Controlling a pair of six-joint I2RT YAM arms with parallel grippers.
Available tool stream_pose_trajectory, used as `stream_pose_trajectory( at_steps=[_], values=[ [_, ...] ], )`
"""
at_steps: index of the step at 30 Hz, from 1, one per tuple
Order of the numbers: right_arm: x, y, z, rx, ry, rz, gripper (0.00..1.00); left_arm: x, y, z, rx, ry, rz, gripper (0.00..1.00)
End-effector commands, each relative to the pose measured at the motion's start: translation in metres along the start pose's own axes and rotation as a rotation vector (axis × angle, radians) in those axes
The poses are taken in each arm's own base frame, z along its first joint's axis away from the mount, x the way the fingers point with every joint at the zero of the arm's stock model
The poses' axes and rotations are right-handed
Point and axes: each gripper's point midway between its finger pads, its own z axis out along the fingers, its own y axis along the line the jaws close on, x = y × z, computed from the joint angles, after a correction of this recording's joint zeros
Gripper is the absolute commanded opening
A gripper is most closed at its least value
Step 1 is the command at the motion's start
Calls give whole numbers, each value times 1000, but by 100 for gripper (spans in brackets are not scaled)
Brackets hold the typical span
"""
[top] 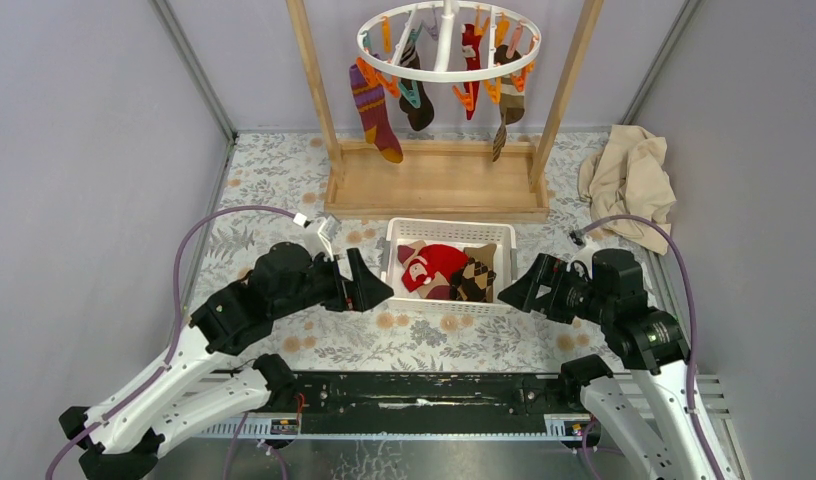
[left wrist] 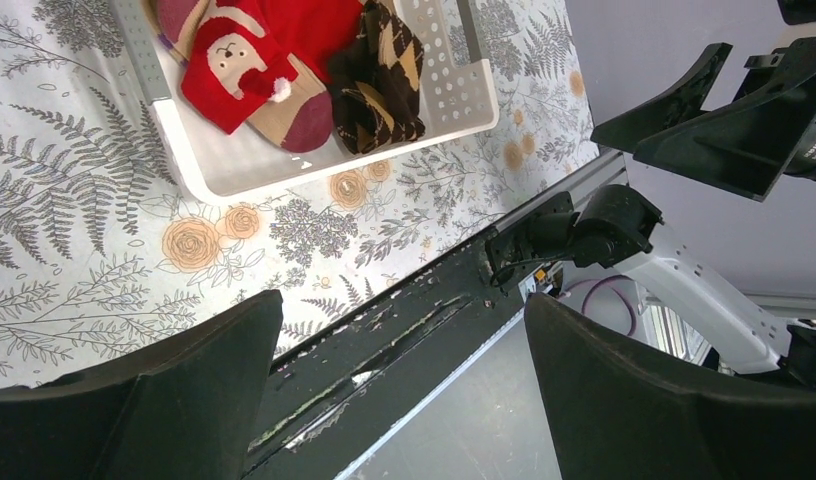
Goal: Remove the socks clipped to the hanger
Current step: Move the clothesline to the center of the board.
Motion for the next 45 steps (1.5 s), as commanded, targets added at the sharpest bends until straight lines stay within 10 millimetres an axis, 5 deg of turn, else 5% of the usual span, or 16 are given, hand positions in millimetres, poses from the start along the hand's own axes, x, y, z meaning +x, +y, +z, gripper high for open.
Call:
stream_pose_trajectory(
  at_steps=[1, 14, 21, 31, 39, 43, 45],
  values=[
    [-23, 18, -1, -50, -66, -59, 100, -11, -2, -3, -13, -43, 20, 99],
    [-56, 1, 49, 1, -109, -76, 100, -4, 4, 40, -29, 13, 32, 99],
    [-115, 2, 88, 72, -188, -89, 100, -7, 5, 54, -40, 28, 83, 99],
    [-226, 5, 144, 127, -424, -105, 94, -7, 7, 67, -33, 48, 157, 99],
    [-315, -14, 179, 95, -656, -57, 74, -1, 16, 73, -69, 73, 158, 99],
    [-343, -27, 193, 108, -713, -92, 43, 2, 19, 82, -77, 87, 139, 99],
    [-356, -33, 196, 121, -753, -104, 37, 3, 18, 86, -79, 97, 135, 99]
  ],
)
